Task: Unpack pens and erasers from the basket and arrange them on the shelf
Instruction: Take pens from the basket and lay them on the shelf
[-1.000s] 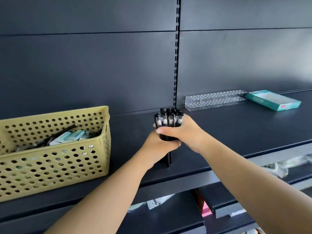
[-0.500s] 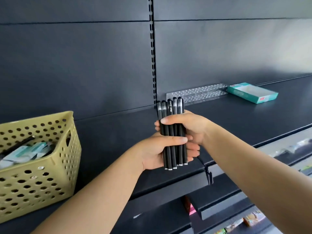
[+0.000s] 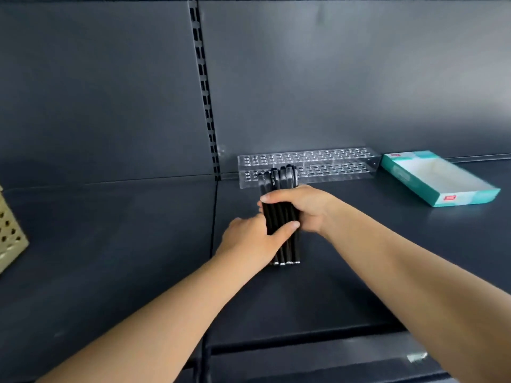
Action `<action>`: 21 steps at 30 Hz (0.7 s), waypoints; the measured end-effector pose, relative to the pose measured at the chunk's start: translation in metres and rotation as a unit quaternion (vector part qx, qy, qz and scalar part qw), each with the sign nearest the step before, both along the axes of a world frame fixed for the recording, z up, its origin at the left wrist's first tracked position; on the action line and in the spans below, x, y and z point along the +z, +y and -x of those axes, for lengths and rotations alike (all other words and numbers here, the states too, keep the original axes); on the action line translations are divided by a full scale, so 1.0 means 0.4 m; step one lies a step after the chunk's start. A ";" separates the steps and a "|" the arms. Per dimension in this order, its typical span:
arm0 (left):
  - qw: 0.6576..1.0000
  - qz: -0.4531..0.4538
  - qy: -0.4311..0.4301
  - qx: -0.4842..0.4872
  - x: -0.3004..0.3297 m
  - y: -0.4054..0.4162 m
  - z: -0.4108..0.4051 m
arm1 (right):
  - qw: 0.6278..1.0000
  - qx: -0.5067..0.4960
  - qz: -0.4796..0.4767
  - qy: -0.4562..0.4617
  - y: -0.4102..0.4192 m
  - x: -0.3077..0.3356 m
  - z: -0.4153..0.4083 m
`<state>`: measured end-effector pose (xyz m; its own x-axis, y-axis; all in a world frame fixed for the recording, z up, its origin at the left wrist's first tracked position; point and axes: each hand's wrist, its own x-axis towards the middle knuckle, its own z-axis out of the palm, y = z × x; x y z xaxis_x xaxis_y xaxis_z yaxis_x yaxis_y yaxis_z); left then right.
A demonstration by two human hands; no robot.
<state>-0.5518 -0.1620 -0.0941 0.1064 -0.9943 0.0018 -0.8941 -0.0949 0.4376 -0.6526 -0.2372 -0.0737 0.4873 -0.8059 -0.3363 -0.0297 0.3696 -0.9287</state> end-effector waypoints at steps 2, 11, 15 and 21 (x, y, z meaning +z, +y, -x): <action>0.991 0.013 -0.135 0.018 -0.008 -0.017 0.002 | 1.000 0.012 -0.003 0.021 -0.034 -0.006 -0.004; 0.991 -0.003 -0.111 0.070 -0.050 -0.039 -0.006 | 0.977 -0.019 0.158 0.144 -0.075 -0.066 -0.039; 0.991 -0.023 -0.115 0.057 -0.055 -0.046 -0.011 | 0.970 -0.061 0.198 0.128 -0.080 -0.086 -0.038; 0.998 -0.010 -0.060 0.028 -0.050 -0.059 -0.022 | 0.927 -0.096 0.311 0.187 -0.096 -0.098 -0.036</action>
<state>-0.5432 -0.1857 -0.1142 0.1628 -0.9867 -0.0016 -0.9327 -0.1544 0.3259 -0.6382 -0.2758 -0.1129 0.2584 -0.9601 0.1068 -0.3814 -0.2030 -0.9019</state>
